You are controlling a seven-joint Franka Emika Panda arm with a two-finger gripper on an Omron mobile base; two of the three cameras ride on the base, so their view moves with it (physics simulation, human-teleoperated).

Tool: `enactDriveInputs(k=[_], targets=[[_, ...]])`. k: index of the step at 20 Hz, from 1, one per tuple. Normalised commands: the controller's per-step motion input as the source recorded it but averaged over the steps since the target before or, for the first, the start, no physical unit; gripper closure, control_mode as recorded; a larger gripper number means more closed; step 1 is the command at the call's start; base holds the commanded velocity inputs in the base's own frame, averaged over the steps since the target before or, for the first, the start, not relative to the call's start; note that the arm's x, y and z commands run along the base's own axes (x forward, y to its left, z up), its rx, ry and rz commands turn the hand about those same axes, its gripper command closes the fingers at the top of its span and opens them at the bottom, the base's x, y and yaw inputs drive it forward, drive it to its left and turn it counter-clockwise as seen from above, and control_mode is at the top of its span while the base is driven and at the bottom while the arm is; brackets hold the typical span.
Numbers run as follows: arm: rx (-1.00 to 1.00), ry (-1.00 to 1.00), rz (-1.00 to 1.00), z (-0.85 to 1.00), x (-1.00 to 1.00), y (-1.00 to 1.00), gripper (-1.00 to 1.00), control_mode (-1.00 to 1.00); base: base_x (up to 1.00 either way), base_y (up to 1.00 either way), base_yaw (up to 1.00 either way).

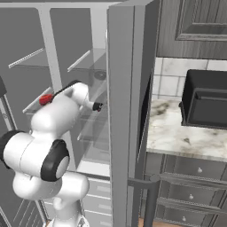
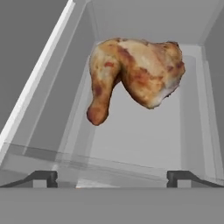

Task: There's a chicken drumstick in the fridge that needs to be moved to the freezer for freezing. Pick up the chicken drumstick from the fridge, place it on any shelf in the freezer, and close the fridge and freezer doors when done.

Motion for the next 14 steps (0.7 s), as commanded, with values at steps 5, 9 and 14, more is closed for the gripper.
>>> enactDriveInputs(k=[5,9,14], targets=[[0.00,0.00,0.00,-0.24,0.45,0.11,-1.00,-1.00,0.00,0.00,0.00],[0.00,0.00,0.00,-0.16,0.49,0.02,-1.00,-1.00,0.00,0.00,0.00],[0.00,0.00,0.00,-0.22,0.47,0.00,-1.00,-1.00,0.00,0.00,0.00]])
